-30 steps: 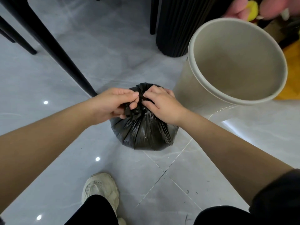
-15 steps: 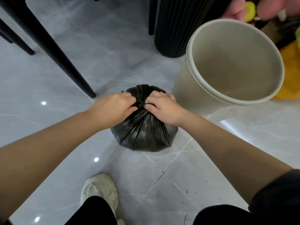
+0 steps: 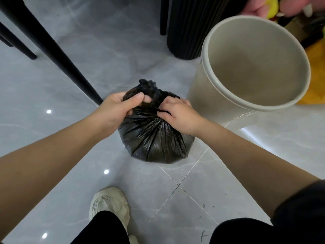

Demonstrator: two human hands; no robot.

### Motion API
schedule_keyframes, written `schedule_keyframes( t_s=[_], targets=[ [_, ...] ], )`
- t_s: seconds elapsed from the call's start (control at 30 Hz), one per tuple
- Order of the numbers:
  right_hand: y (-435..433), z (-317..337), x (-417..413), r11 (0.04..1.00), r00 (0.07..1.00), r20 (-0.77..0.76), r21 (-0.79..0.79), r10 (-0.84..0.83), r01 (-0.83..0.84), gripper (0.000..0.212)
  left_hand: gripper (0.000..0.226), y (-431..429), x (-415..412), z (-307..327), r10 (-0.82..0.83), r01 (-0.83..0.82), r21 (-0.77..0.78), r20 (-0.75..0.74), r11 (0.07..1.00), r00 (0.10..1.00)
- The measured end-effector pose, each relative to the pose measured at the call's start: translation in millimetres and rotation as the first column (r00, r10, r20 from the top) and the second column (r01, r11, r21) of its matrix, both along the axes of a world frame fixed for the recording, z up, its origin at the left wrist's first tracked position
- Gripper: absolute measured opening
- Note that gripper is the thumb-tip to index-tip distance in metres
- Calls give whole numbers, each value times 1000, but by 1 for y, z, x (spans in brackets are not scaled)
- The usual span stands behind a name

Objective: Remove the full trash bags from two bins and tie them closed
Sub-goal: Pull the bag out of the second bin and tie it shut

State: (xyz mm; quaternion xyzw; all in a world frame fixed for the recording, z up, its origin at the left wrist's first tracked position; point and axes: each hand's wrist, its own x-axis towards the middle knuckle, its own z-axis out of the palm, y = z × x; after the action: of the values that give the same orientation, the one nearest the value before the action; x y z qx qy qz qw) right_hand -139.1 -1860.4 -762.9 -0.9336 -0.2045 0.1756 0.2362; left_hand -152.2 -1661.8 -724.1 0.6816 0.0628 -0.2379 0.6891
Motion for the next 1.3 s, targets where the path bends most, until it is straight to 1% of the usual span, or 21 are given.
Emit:
schedule_keyframes(
  t_s=[0.1, 0.13, 0.17, 0.2, 0.27, 0.3, 0.33, 0.37, 0.47, 0.53, 0.57, 0.63, 0.7, 0.73, 0.8, 0.83, 0.9, 1.0, 1.1, 1.2, 1.3],
  targets=[
    [1, -1, 0, 1000, 1000, -12, -10, 18, -18, 26, 24, -6, 7, -5, -62, 35, 208, 125, 977, 990],
    [2, 0, 1, 1000, 1000, -17, -9, 22, -22, 26, 24, -6, 7, -9, -165, 71, 352, 244, 933, 956],
    [2, 1, 1, 1000, 999, -19, -8, 28, -29, 25, 22, -2, 7, -15, -346, 90, 549, 382, 831, 857],
    [3, 2, 2, 999, 999, -20, -10, 36, -36, 25, 19, 4, 8, -22, -530, 87, 722, 415, 686, 740],
    [3, 3, 2, 999, 999, -21, -12, 36, -37, 24, 18, 12, 11, -28, -768, 43, 914, 311, 402, 560],
    [2, 3, 2, 1000, 999, -18, -9, 26, -27, 24, 22, 14, 11, -26, -804, 35, 939, 272, 341, 528],
    [1, 3, 1, 1000, 1000, -12, -5, 11, -11, 23, 27, 13, 10, -21, -818, 40, 944, 263, 328, 512],
    [0, 3, 1, 1000, 1000, -4, -2, -4, 4, 22, 33, 12, 8, -18, -816, 57, 937, 268, 344, 512],
    [1, 3, 0, 1000, 1000, 18, -1, -9, 9, 22, 32, 11, 7, -12, -743, 143, 853, 341, 503, 577],
    [2, 3, -1, 1000, 999, 43, -10, 8, -8, 22, 38, 8, 7, -8, -683, 200, 789, 340, 581, 646],
    [2, 4, -1, 1000, 998, 59, -14, 12, -11, 23, 39, 6, 8, -5, -617, 214, 735, 332, 643, 713],
    [1, 5, -1, 1000, 996, 90, -17, 1, 0, 24, 31, 0, 8, 3, -414, 226, 560, 234, 797, 880],
    [0, 6, 1, 999, 994, 104, -22, -22, 25, 24, 22, -2, 7, 6, -248, 224, 250, 68, 942, 966],
    [-1, 6, 1, 999, 994, 105, -21, -34, 36, 24, 18, -2, 6, 7, -197, 198, 60, -22, 978, 980],
    [1, 6, 1, 999, 993, 109, -9, -39, 40, 24, 11, -2, 4, 5, -120, 77, -241, -165, 967, 979],
    [3, 6, 2, 999, 993, 114, -6, -32, 33, 23, 12, -4, 3, 3, -77, 17, -297, -191, 955, 979],
    [7, 6, 2, 1000, 993, 112, -2, -24, 25, 23, 23, -9, -1, -3, -25, -30, -302, -178, 953, 984],
    [8, 7, 4, 999, 994, 101, 5, -37, 37, 24, 42, -15, -2, -11, -63, 53, -126, -78, 991, 995],
    [6, 6, 4, 999, 997, 73, 0, -33, 33, 24, 36, -16, -2, -17, -199, 162, 270, 113, 949, 974],
    [8, 5, 2, 1000, 997, 66, -2, -27, 27, 23, 20, -15, -2, -21, -488, 144, 685, 340, 714, 804],
    [10, 6, 2, 999, 997, 64, -3, -37, 37, 23, 21, -22, -3, -21, -627, 50, 886, 286, 462, 725]
  ],
)
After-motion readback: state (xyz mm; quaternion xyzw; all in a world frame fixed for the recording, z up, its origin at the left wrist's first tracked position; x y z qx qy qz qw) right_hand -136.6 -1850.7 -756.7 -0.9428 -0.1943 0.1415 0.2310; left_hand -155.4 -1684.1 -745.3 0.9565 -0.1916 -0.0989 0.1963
